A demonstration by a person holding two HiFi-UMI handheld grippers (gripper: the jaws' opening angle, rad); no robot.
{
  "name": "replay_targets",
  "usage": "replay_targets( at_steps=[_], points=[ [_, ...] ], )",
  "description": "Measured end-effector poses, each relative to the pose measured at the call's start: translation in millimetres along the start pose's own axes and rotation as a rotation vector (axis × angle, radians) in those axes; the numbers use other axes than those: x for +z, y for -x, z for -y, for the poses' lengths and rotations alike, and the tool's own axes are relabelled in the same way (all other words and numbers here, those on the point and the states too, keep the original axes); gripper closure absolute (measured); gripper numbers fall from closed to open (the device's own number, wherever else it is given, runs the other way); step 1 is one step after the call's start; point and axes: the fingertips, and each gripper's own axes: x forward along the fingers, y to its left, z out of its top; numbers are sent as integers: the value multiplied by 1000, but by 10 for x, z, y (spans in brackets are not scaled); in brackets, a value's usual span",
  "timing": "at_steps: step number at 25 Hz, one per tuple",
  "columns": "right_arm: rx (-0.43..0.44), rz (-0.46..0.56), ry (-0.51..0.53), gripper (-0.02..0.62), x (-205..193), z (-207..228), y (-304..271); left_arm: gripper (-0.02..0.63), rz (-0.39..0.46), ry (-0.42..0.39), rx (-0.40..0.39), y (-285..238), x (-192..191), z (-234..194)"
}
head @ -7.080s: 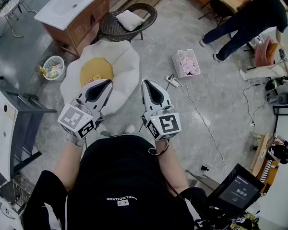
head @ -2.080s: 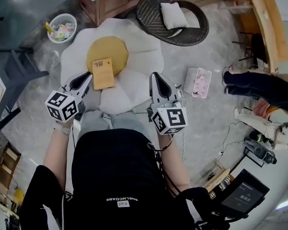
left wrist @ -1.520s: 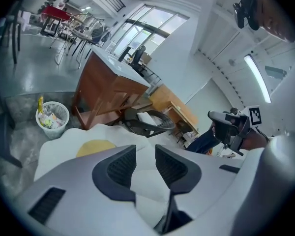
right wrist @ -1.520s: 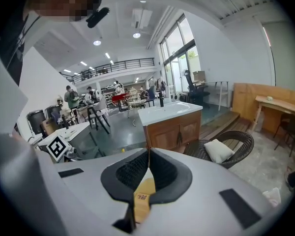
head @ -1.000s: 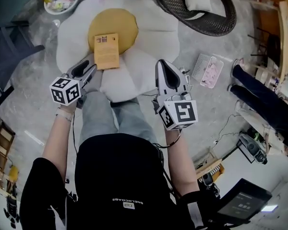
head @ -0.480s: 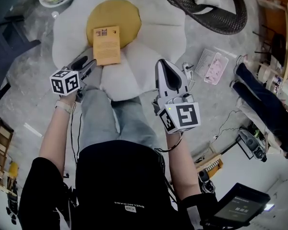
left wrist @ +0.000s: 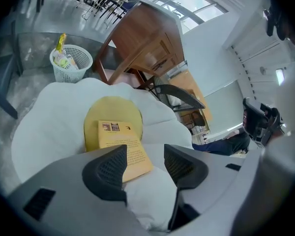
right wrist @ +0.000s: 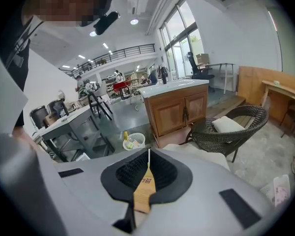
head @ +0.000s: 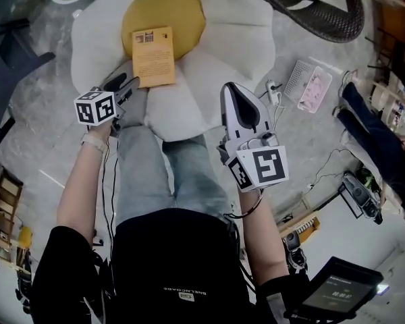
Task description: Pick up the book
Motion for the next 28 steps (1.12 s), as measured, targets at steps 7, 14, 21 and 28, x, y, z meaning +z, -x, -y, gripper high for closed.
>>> replay_targets(
  at_steps=[7, 14, 21, 28],
  points=[
    [5, -32, 3, 566, -240, 23, -154, 379, -8, 44, -11, -298, -149, -270],
    [8, -52, -17, 566, -468, 8, -299, 367, -2, 104, 7, -564, -214, -638],
    [-13, -75, -61, 566, -768, 13, -380, 360, -36, 116, 0, -800, -239, -909],
    [-35, -73, -100, 566, -967, 32, -477, 350, -43, 171, -19, -1023, -246, -1130]
  ],
)
